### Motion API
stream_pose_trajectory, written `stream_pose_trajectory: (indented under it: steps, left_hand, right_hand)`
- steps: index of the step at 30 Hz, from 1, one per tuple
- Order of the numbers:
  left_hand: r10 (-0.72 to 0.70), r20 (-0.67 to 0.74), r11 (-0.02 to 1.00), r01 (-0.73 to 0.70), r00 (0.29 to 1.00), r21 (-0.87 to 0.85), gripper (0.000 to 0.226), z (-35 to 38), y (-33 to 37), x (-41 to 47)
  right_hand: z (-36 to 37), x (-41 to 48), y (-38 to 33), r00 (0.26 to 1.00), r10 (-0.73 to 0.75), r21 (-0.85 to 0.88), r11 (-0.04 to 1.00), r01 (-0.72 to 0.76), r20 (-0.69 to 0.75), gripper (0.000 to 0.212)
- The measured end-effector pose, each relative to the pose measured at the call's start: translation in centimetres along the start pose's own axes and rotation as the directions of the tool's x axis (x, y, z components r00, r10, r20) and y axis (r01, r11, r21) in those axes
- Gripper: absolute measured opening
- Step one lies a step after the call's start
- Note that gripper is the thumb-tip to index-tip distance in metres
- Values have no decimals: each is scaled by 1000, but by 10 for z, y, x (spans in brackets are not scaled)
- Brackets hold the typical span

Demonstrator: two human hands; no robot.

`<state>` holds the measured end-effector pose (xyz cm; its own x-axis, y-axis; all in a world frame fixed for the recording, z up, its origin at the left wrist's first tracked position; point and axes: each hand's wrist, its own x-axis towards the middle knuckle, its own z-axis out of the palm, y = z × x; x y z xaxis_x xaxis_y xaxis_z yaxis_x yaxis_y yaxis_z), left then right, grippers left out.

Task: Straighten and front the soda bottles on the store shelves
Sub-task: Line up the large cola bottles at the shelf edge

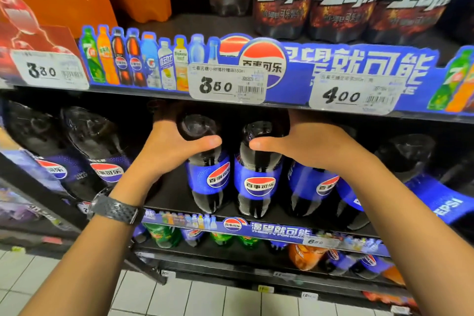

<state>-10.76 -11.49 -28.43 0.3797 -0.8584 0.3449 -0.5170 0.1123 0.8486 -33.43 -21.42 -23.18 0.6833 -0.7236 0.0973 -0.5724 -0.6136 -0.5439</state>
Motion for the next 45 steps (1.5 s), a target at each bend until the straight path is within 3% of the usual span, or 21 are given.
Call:
stream_pose_trajectory:
  steps: [4, 6, 8, 18, 20, 23, 27, 30, 34, 38, 42, 45]
  left_hand:
    - [48, -55, 999, -47, 997, 16, 59, -1, -3, 1]
    - [28, -46, 1000, -27, 999, 8, 63, -6, -7, 2]
    - [4, -15, 1000, -4, 1000, -12, 66, -10, -11, 2]
    - [7, 191, 970, 40, 982, -242, 70, -19, -25, 7]
    - [-7, 198, 973, 52, 980, -223, 71, -15, -24, 8]
    - [-26, 141, 992, 43, 990, -118, 75, -9, -22, 10]
    - [-30, 197, 984, 64, 980, -167, 75, -11, -25, 16]
    - [-26, 240, 981, 71, 970, -178, 76, -14, -27, 18]
    - [-39, 273, 971, 101, 961, -216, 79, -16, -32, 21]
    - [-25, 296, 967, 99, 955, -237, 80, -16, -35, 23]
    - [21, 175, 968, 24, 984, -250, 77, -10, -39, 17]
    - [87, -114, 969, -111, 990, -222, 56, 2, -35, 1]
  right_hand:
    - [-3, 1, 0, 998, 10, 20, 1000, -11, 61, 43]
    - [0, 3, 4, 998, 50, 8, 999, -50, 32, 57]
    - [3, 5, 10, 997, 81, -12, 997, -81, 7, 70]
    - [13, 5, 5, 989, 67, -145, 986, -86, -130, 73]
    - [12, 5, 4, 991, 66, -163, 983, -85, -120, 68]
    - [9, 4, 1, 991, 106, -176, 977, -118, -78, 42]
    - [3, 7, 3, 971, 234, -223, 951, -216, 55, 63]
    - [1, 7, 2, 961, 265, -204, 948, -245, 75, 59]
    - [5, 2, 1, 986, 166, -116, 980, -163, 16, 38]
    - [7, 0, 1, 993, 118, -123, 986, -116, 9, 48]
    - [8, -16, 4, 986, -52, -180, 983, 24, -157, 60]
    - [4, -43, 22, 916, -180, -210, 972, 109, -358, 52]
